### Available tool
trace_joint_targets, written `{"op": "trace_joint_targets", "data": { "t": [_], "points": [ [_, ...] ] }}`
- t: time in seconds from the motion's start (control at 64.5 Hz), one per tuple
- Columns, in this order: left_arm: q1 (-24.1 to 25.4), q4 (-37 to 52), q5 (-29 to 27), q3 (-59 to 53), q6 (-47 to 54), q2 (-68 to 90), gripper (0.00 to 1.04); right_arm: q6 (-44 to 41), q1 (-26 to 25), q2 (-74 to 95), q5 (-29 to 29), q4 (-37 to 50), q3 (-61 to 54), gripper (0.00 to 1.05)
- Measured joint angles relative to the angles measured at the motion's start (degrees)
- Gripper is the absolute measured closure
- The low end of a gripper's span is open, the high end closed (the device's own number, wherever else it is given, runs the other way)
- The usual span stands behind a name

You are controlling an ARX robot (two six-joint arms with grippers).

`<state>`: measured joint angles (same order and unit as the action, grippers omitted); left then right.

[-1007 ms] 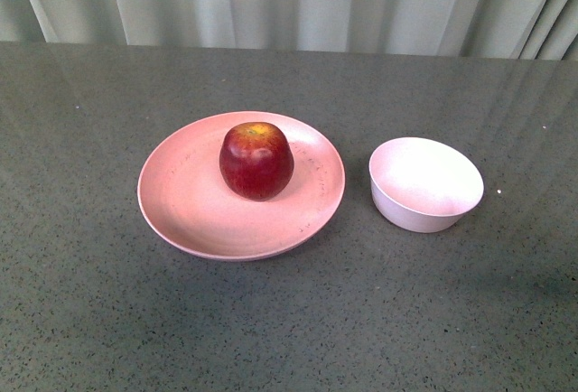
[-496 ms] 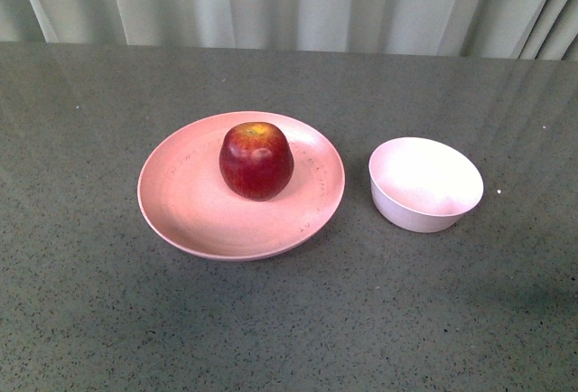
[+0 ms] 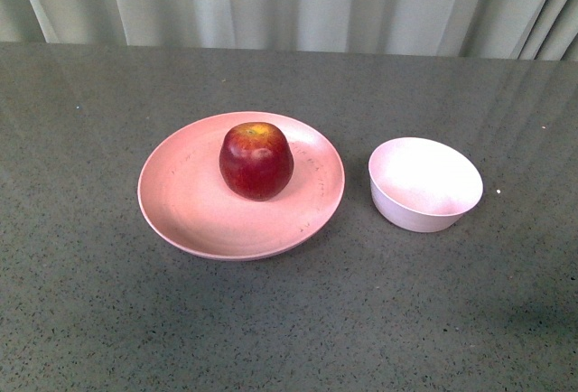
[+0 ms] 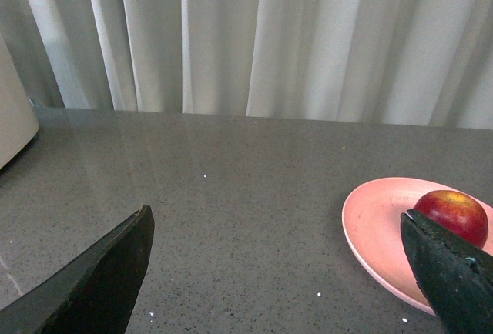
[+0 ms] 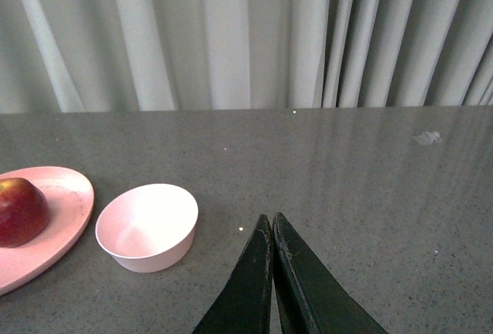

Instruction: Move apple from plate to bowl

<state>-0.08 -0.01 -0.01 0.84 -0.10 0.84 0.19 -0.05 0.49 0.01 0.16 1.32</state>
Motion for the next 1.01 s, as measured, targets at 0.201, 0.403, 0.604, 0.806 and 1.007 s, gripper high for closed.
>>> {"op": "trace_joint_targets", "data": {
  "t": [0.201,0.403,0.604,0.806,1.007],
  "points": [
    [0.0,0.0,0.0,0.0,0.0,0.0,0.09,0.0,0.0,-0.1,0.0,-0.1,0.0,0.98],
    [0.0,0.0,0.0,0.0,0.0,0.0,0.09,0.0,0.0,-0.2,0.0,-0.1,0.0,0.61],
    [-1.0,-4.8,-4.0,1.7,-2.3,2.0,0.09,0.0,0.0,-0.2,0.0,-0.1,0.0,0.25],
    [-0.5,1.0,-6.7,8.8,-8.1,27.3,0.09,0.0,0.0,-0.2,0.0,-0.1,0.0,0.09],
    [-1.8,19.3,-4.5,16.5,-6.6,50.6,0.09,0.0,0.0,-0.2,0.0,-0.1,0.0,0.09]
  ]
}}
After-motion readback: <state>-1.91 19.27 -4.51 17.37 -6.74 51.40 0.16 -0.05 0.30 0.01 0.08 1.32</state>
